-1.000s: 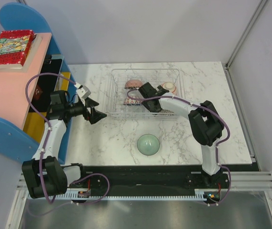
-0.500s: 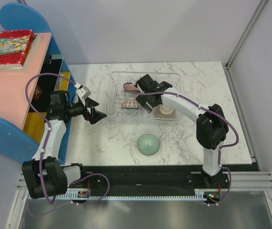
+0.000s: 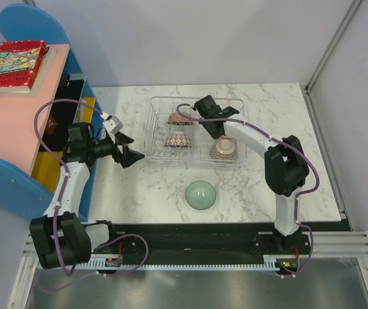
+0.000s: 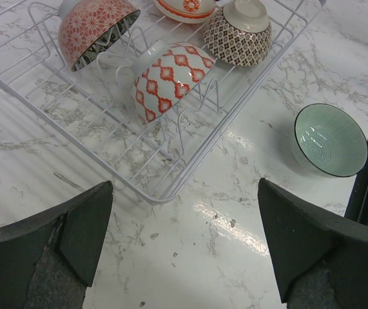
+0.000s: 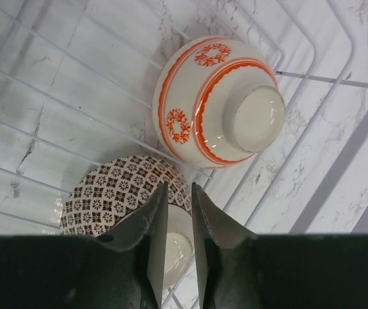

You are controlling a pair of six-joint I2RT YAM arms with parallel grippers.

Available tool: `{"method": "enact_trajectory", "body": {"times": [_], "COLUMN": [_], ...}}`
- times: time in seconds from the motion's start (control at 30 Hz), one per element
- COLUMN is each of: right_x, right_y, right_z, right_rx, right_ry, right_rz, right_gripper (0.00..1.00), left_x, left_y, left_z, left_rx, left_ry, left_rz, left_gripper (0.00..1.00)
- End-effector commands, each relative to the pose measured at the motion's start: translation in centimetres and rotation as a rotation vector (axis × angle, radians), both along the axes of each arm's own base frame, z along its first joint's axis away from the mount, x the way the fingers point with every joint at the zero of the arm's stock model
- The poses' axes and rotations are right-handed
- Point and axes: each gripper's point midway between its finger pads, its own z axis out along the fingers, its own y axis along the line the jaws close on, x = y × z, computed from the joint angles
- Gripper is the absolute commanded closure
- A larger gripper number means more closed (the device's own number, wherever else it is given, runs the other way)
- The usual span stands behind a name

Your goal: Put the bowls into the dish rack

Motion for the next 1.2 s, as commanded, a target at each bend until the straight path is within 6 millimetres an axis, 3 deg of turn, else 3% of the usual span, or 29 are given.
{"method": "enact_trajectory", "body": {"times": [0.0, 0.17, 0.33, 0.57, 0.9, 1.17], "right_x": [-1.4, -3.9, -4.5, -0.6, 3.4, 5.9], "right_y": [0.7, -0.5, -1.4, -2.2, -3.6, -3.5], "right_z": [-2.2, -3.3, -1.9, -0.2, -4.3, -2.1], "right_rx": [0.027, 0.044, 0.053, 0.052, -0.015, 0.003], "right_ry": [0.062, 0.146, 0.127, 0.04, 0.045, -0.062], "right_rz": [0.027, 0.026, 0.03, -0.035, -0.097, -0.13], "right_gripper": [0.75, 0.77, 0.76, 0.72, 0.72, 0.73], "left_x": [-0.3, -0.3, -0.4, -0.4, -0.4, -0.5], "left_y": [-0.1, -0.1, -0.2, -0.1, -0.2, -0.2], "left_z": [0.7, 0.9, 0.9, 0.9, 0.9, 0.8], "left_rx": [-0.001, 0.001, -0.002, -0.004, -0.006, -0.008], "left_ry": [-0.054, -0.059, -0.059, -0.055, -0.057, -0.054], "left_rz": [-0.028, -0.027, -0.032, -0.028, -0.036, -0.041], "left_gripper": [0.0, 0.0, 0.0, 0.0, 0.0, 0.0]}}
